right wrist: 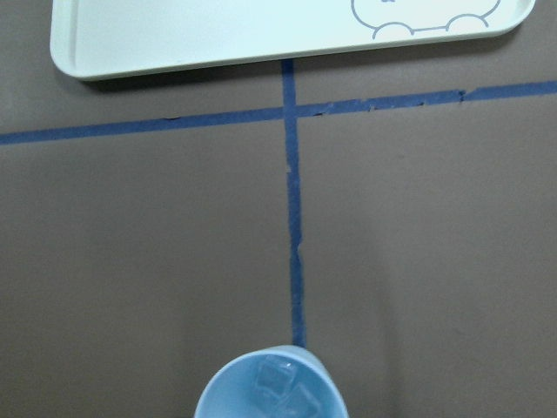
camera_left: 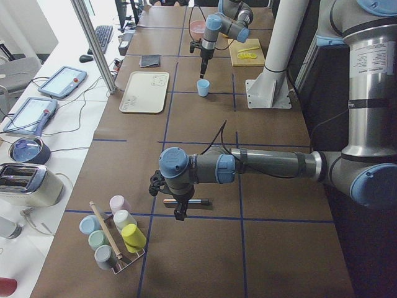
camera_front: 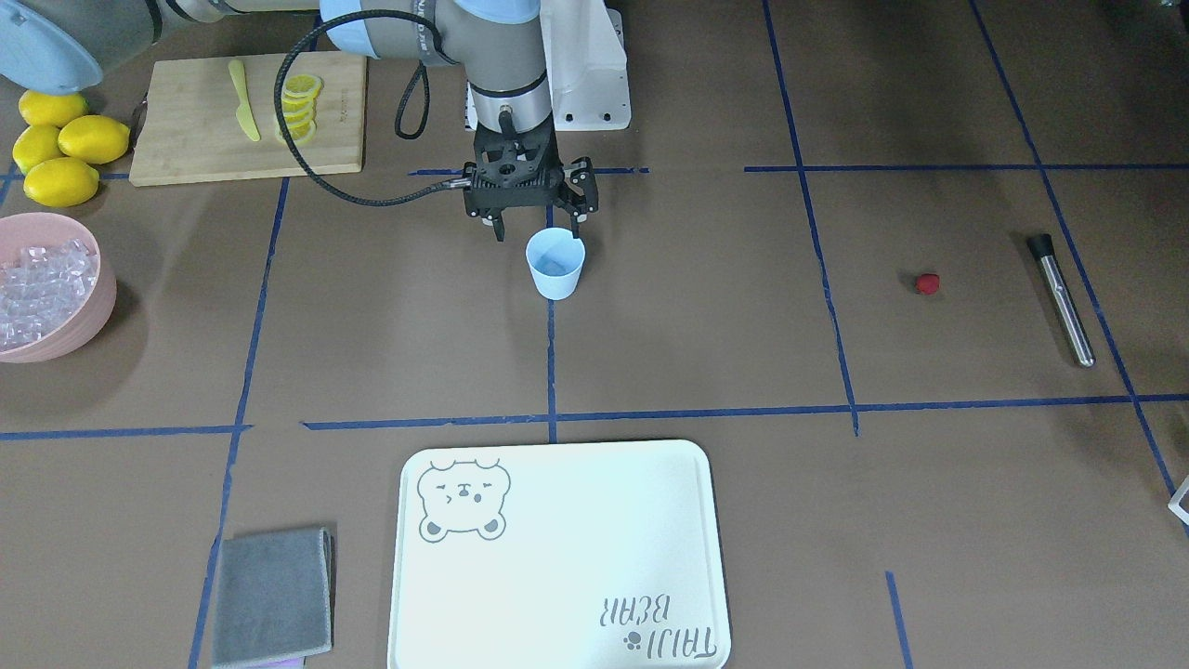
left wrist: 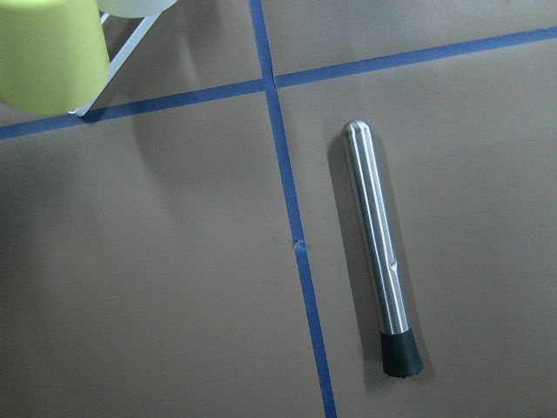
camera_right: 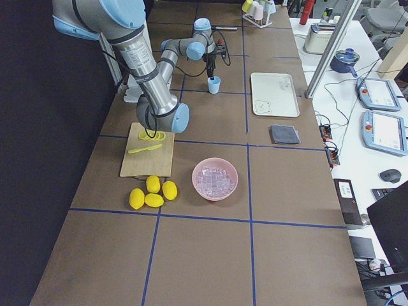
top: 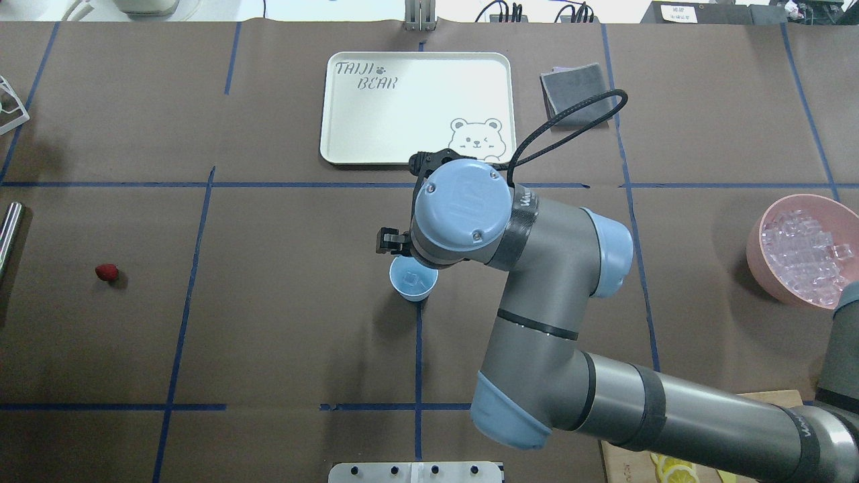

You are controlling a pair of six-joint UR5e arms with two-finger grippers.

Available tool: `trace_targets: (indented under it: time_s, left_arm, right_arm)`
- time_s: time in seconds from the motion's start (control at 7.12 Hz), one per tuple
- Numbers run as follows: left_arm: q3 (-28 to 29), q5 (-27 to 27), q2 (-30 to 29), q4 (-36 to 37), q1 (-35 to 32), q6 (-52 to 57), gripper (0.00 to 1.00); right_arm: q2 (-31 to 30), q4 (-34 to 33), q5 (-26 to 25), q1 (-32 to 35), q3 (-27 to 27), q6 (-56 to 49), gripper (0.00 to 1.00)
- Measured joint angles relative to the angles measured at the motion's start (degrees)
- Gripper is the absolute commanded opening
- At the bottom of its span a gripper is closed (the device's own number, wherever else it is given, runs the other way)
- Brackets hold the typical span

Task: Mash ice and strawberries in cup
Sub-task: 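Move the right gripper back to the pink bowl of ice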

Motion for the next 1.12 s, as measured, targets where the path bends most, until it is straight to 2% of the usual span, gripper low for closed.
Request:
trace_targets:
  time_s: [0.42, 0.84, 1.12]
  left_arm:
    - [0.0, 0.0, 0.0, 0.0, 0.0, 0.0, 1.00]
    - [-0.2, 0.0, 0.0, 0.0, 0.0, 0.0, 1.00]
    - [-0.4, -0.1, 0.0, 0.0, 0.0, 0.0, 1.00]
  right_arm:
    - [-8.4, 1.3, 6.5, 9.8, 1.9, -12.7, 1.00]
    - [-27.8, 8.3, 16.6, 22.7, 7.8, -31.7, 1.00]
    - [-41.5, 15.1, 22.1, 31.7, 8.6, -47.1, 1.00]
